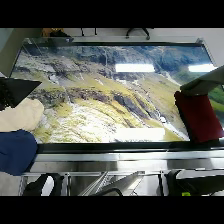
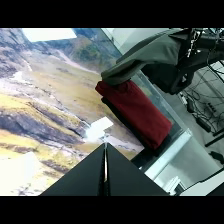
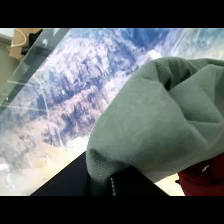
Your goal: Fold the shirts.
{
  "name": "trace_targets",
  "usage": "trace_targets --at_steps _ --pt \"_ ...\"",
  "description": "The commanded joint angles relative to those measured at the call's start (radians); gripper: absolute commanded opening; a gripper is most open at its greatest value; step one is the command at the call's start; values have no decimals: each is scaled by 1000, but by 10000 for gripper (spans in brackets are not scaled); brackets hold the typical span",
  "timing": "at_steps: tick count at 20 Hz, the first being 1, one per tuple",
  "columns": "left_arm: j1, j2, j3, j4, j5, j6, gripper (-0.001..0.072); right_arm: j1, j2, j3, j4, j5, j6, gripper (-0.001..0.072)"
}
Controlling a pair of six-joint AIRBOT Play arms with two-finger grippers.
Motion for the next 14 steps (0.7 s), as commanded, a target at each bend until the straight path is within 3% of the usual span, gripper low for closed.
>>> trace_targets --at_steps 1,3,5,11,14 --pt "0 -1 0 0 -3 0 15 -2 -18 0 181 -166 -106 29" --pt "0 -1 0 0 -2 0 15 -2 -43 1 360 -283 -178 29" --pt "0 -2 0 0 7 0 15 -3 -64 1 434 -320 -220 29" --pt "0 -3 0 0 27 0 15 -3 -120 0 321 -131 -214 29" --pt "-1 -3 0 0 26 0 15 -11 -133 -17 222 -31 -90 29"
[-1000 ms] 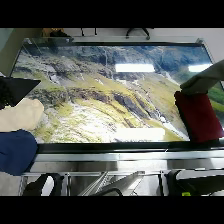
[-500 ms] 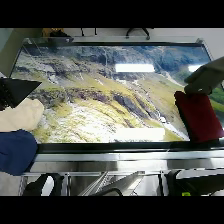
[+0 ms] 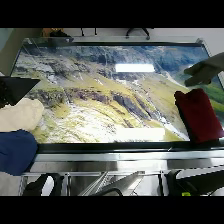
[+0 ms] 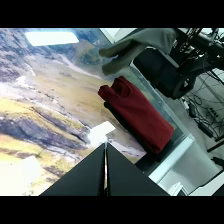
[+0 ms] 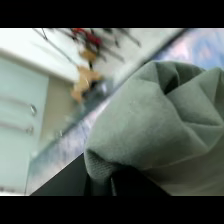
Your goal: Fold the shirts.
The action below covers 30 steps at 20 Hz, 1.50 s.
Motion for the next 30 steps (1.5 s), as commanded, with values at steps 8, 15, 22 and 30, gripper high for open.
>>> trace_targets --at_steps 8,15,22,30 --pt "0 0 0 0 -16 -1 15 -118 71 -15 -214 279 452 29" --pt "0 0 0 0 -26 -1 15 -171 188 -17 -724 597 570 30" --pt "0 0 0 1 -68 7 15 -171 264 -54 -1064 597 576 696" --pt "0 0 0 1 -66 8 15 -166 267 -54 -756 530 521 696"
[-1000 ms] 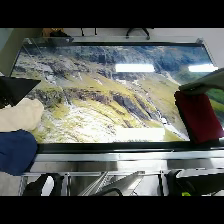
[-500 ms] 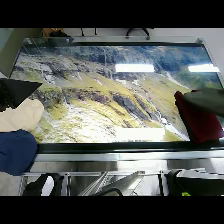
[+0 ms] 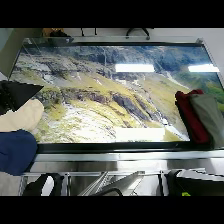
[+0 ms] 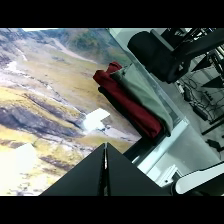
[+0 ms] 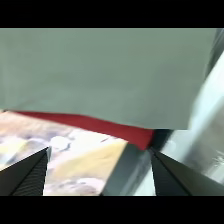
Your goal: Fold the shirts.
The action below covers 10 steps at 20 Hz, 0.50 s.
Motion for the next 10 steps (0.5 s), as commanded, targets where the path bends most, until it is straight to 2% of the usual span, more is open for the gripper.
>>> trace_targets --at_steps 1,2,4,7,10 --pt "0 0 0 0 3 4 15 23 1 0 254 -70 -35 695" --pt "-1 0 0 0 -1 22 15 64 2 0 297 -95 -29 638" --pt "-1 4 -11 5 -1 43 14 189 8 -9 275 -121 -32 33" --pt "-1 102 -194 79 88 39 14 480 60 -108 116 -188 -44 28" --pt "-1 247 -499 103 101 37 14 785 202 -376 76 -365 -80 28"
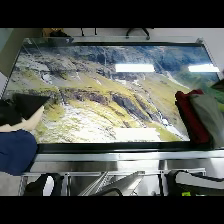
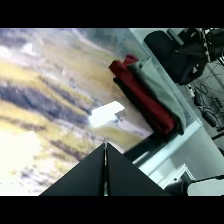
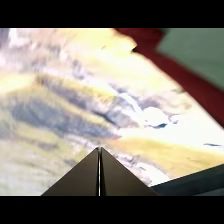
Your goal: Fold the shirts.
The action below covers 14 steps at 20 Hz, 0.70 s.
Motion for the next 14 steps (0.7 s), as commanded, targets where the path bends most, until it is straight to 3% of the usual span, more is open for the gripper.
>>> trace_targets --at_steps 1,5,7,14 --pt "-1 161 -337 38 46 0 14 355 164 -307 -52 -215 -36 27" --pt "-1 312 -678 39 70 -2 13 750 401 -841 -48 -461 9 30" --pt "-1 353 -749 37 70 -13 13 869 465 -1006 -48 -594 38 30" --pt "-1 197 -655 38 68 15 15 908 472 -1040 -22 -608 45 30"
